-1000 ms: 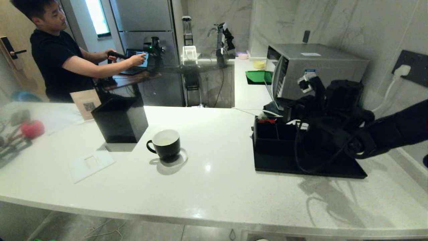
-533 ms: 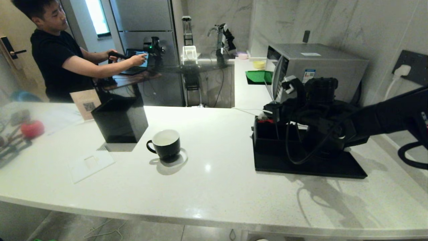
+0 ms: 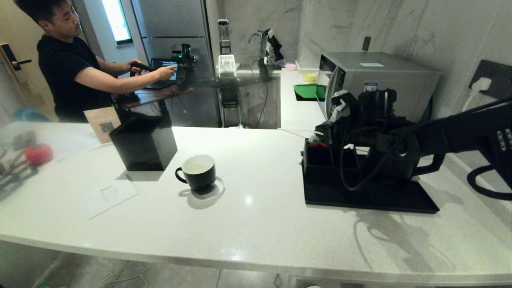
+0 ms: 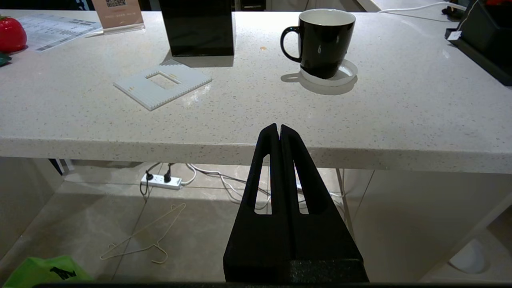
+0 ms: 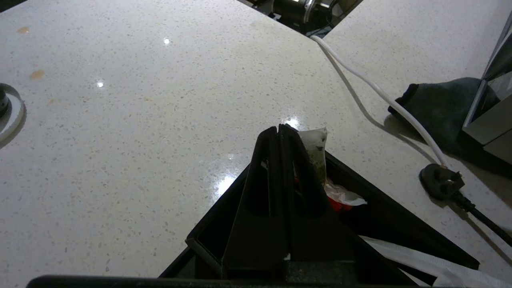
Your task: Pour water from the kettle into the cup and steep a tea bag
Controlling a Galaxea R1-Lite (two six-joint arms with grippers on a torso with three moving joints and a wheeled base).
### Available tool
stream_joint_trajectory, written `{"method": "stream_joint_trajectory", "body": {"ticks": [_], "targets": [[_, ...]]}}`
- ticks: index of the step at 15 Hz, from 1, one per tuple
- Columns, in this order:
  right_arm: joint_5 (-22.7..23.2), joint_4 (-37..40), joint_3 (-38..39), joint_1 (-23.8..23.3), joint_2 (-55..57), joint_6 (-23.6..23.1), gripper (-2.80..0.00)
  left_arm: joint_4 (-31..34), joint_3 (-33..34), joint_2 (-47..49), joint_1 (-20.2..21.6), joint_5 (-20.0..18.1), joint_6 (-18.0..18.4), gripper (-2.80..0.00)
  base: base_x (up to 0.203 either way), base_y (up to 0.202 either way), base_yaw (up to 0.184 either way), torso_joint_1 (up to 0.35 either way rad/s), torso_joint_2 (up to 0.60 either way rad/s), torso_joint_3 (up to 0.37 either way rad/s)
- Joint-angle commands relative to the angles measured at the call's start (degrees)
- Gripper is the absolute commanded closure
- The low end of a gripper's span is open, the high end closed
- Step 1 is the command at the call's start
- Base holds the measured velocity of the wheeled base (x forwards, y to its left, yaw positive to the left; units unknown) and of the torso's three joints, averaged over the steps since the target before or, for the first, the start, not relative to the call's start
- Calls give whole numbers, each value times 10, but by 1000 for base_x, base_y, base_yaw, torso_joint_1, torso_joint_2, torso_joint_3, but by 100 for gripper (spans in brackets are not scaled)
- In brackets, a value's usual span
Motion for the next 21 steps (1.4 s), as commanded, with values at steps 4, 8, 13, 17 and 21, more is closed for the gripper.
{"method": "stream_joint_trajectory", "body": {"ticks": [4,8,13,17,21], "targets": [[-9,7,-5,-1,7,-2,-280,0,0,0,0,0,0,0,0,0,0,0,0,0],[-32,2,-5,-1,17,-3,-280,0,0,0,0,0,0,0,0,0,0,0,0,0],[-32,5,-20,-1,34,-18,-280,0,0,0,0,0,0,0,0,0,0,0,0,0],[-34,3,-44,-1,55,-20,-280,0,0,0,0,0,0,0,0,0,0,0,0,0],[-64,1,-69,-1,77,-21,-280,0,0,0,0,0,0,0,0,0,0,0,0,0]]}}
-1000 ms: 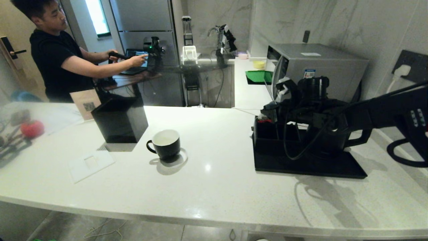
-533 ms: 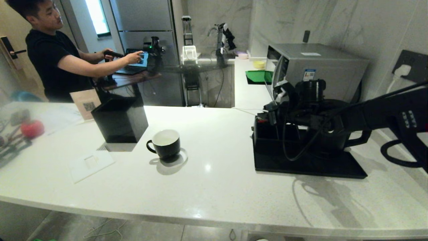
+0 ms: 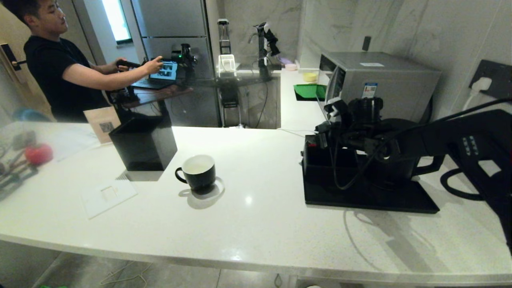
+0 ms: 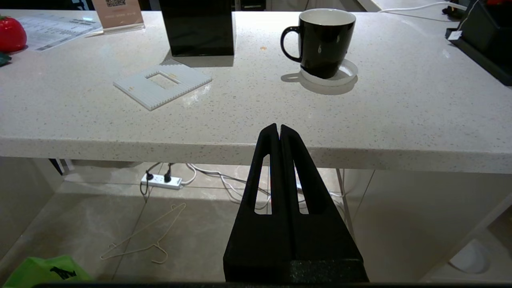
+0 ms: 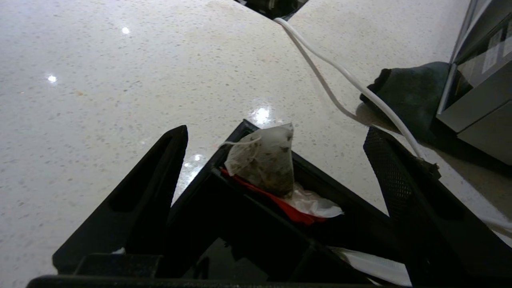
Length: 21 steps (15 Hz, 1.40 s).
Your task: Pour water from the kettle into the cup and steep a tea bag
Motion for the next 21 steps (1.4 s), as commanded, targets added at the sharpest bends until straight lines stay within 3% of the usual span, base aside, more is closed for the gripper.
{"method": "stream_joint_trajectory", "body": {"ticks": [1,21], "targets": [[-3,-2,-9,0,13,-11,-280,0,0,0,0,0,-1,0,0,0,0,0,0,0],[-6,-17,-24,-2,37,-24,-280,0,0,0,0,0,-1,0,0,0,0,0,0,0]]}}
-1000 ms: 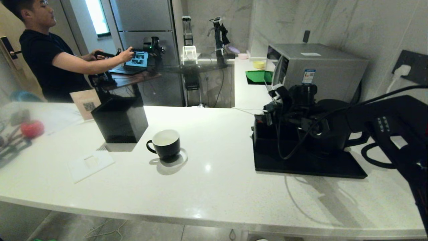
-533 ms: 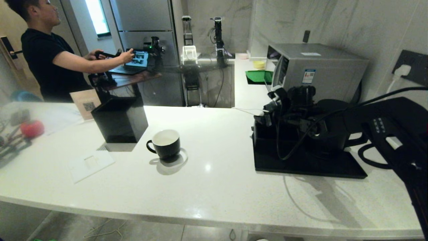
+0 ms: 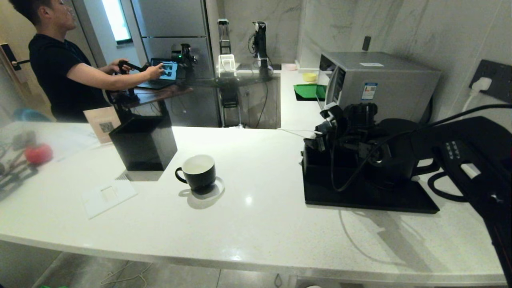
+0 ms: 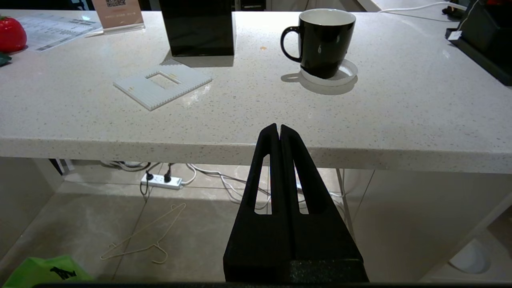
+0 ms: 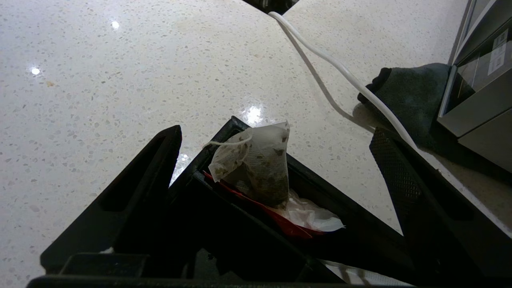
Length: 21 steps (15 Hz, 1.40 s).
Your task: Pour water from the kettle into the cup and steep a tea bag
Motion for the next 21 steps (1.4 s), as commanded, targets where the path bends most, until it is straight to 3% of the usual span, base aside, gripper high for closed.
{"method": "stream_joint_trajectory", "body": {"ticks": [1,2,3,21], "targets": [[1,-1,0,0,0,-1,-280,0,0,0,0,0,-1,0,0,0,0,0,0,0],[1,-1,0,0,0,-1,-280,0,0,0,0,0,0,0,0,0,0,0,0,0],[1,-1,0,0,0,-1,0,0,0,0,0,0,-1,0,0,0,0,0,0,0],[1,-6,0,0,-4,1,0,0,0,0,0,0,-1,0,0,0,0,0,0,0]]}}
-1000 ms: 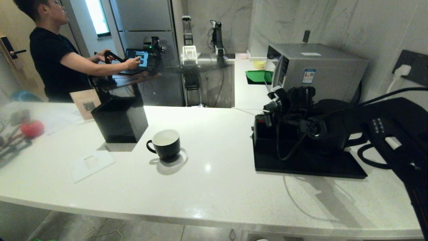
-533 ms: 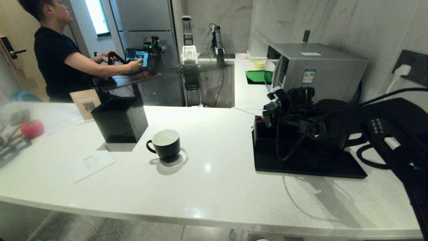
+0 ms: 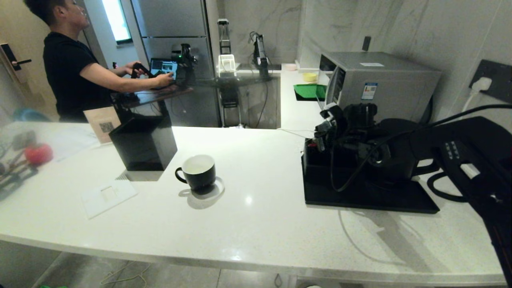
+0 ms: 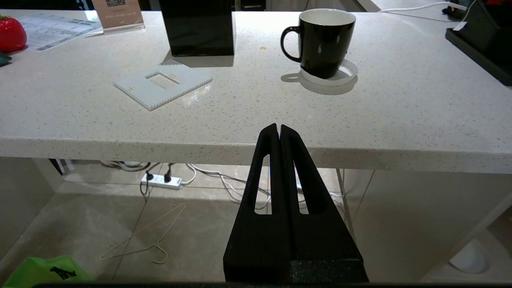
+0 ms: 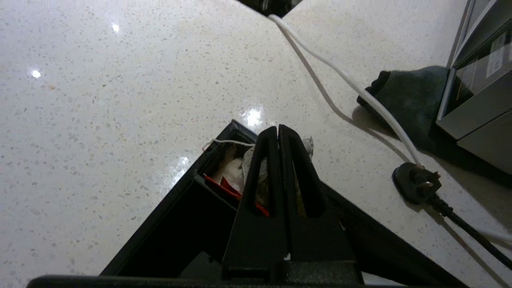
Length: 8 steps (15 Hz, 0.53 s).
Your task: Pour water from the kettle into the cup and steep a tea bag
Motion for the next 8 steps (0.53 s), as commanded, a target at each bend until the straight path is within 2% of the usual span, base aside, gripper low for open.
{"method": "stream_joint_trajectory", "body": {"ticks": [1,8], "targets": [[1,-6,0,0,-7,-1,0,0,0,0,0,0,0,0,0,0,0,0,0,0],[1,-16,3,0,-27,-1,0,0,0,0,0,0,0,0,0,0,0,0,0,0]]}}
